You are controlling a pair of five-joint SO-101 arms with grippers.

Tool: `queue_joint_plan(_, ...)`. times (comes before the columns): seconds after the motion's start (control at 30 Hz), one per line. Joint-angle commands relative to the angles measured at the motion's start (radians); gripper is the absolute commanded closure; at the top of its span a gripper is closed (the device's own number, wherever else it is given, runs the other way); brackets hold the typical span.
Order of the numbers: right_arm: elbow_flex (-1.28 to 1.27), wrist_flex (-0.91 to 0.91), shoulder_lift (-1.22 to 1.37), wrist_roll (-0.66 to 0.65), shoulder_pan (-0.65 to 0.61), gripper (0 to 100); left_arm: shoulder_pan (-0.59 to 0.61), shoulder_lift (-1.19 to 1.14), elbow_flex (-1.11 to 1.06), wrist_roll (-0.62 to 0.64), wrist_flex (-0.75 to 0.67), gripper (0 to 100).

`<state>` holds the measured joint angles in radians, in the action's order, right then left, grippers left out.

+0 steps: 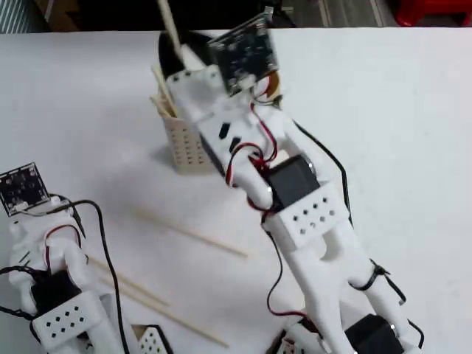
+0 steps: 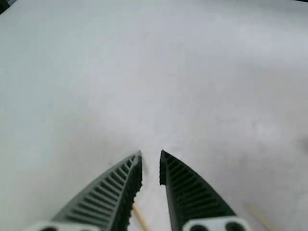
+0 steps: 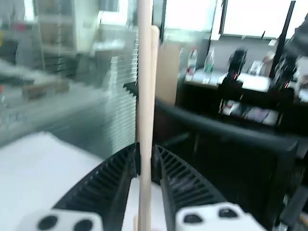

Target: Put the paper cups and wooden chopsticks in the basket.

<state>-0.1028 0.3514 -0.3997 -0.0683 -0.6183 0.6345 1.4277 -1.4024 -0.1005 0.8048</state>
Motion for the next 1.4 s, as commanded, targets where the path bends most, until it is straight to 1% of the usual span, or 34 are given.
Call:
queue_joint_plan(0.0,0.046,-0.15,0.027,0.012,0.036,98.1,0.002,0.013,0.003,0.005,-0.026,92)
queue_joint_plan(0.13,0.038,-0.182,0.097,0.014,0.044,98.1,0.002,0.013,0.003,0.005,-0.026,92)
queue_joint_plan(0.33,-0.104,-0.191,0.14,0.014,0.044,96.9,0.002,0.013,0.003,0.005,-0.026,92)
queue_joint_plan(0.4,-0.157,-0.191,0.139,0.014,0.047,91.3,0.002,0.013,0.003,0.005,-0.026,92)
queue_joint_plan(0.5,-0.199,-0.185,0.127,0.014,0.039,79.6,0.002,0.013,0.003,0.005,-0.026,92)
queue_joint_plan(0.57,-0.198,-0.18,0.101,0.014,0.038,76.1,0.002,0.013,0.003,0.005,-0.026,92)
queue_joint_plan(0.63,-0.198,-0.148,0.047,0.014,0.038,78.5,0.002,0.013,0.003,0.005,-0.026,92)
queue_joint_plan(0.7,-0.199,-0.073,-0.025,0.014,0.038,84.6,0.002,0.013,0.003,0.005,-0.026,92)
queue_joint_plan(0.8,-0.206,0.119,-0.136,0.014,0.038,97.6,0.002,0.013,0.003,0.005,-0.026,92)
queue_joint_plan(0.83,-0.206,0.194,-0.163,0.012,0.038,98.8,0.002,0.013,0.003,0.005,-0.026,92)
queue_joint_plan(0.9,-0.221,0.334,-0.216,0.012,0.038,95.4,0.002,0.013,0.003,0.005,-0.026,92)
queue_joint_plan(0.93,-0.238,0.389,-0.239,0.011,0.038,95.1,0.002,0.013,0.003,0.005,-0.026,92)
queue_joint_plan(1.0,-0.284,0.456,-0.271,0.008,0.038,95.1,0.002,0.013,0.003,0.005,-0.026,92)
queue_joint_plan(1.2,-0.48,0.535,-0.306,0.006,0.018,95.1,0.002,0.013,0.005,0.005,-0.026,92)
queue_joint_plan(1.27,-0.543,0.541,-0.305,0.005,-0.013,95.1,0.002,0.013,0.005,0.005,-0.026,92)
queue_joint_plan(1.37,-0.611,0.544,-0.305,-0.012,-0.096,94.7,0.002,0.013,0.005,0.005,-0.026,92)
